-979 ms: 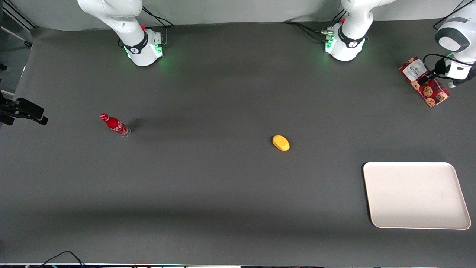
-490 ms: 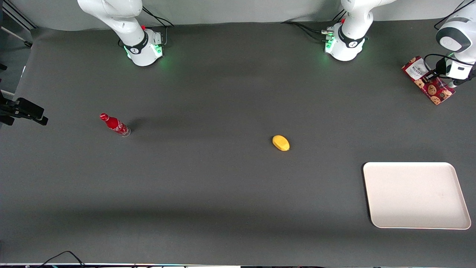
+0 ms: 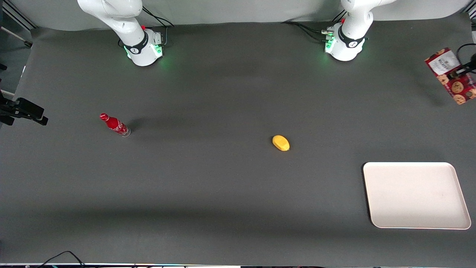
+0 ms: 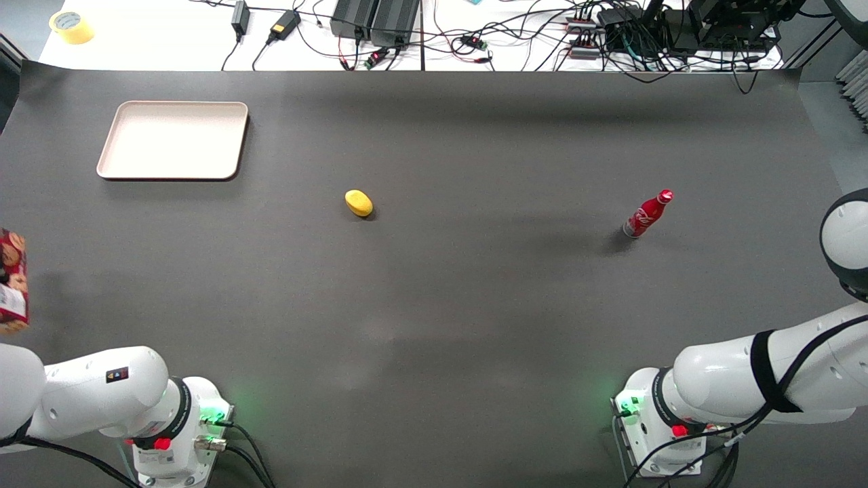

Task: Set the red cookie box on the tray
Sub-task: 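Carry the held cookie box with the left gripper toward the white tray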

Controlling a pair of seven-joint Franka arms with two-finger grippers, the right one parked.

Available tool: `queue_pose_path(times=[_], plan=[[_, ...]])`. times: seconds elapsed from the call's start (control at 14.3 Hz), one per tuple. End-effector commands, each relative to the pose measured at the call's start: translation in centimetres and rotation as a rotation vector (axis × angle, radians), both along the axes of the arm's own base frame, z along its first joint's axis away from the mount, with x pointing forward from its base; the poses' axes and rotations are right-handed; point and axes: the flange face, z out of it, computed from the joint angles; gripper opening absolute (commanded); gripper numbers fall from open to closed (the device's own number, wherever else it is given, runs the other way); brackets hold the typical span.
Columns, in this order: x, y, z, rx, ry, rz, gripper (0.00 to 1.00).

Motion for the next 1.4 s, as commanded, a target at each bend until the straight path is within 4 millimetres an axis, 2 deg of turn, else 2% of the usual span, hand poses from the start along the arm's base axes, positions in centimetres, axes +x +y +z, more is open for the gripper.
queue_pose_path(times=[0.0,0.21,0.35,0.49,0.63,0.84,1.05,1.33], plan=[[4.9,0.0,8.5,0.002,0.003,-0.076,0.0],[10.5,-1.9,16.1,0.041,-0.004,-0.162,0.0],[14.2,-3.2,19.3,0.066,-0.017,-0.208,0.0],[18.7,-4.0,21.0,0.059,-0.018,-0.267,0.0],[23.7,-3.8,21.6,0.061,0.01,-0.315,0.0],[29.9,-4.5,19.7,0.095,0.007,-0.367,0.0],[34.7,-5.2,15.1,0.123,-0.008,-0.44,0.0],[38.4,-6.0,7.8,0.112,-0.065,-0.479,0.0]])
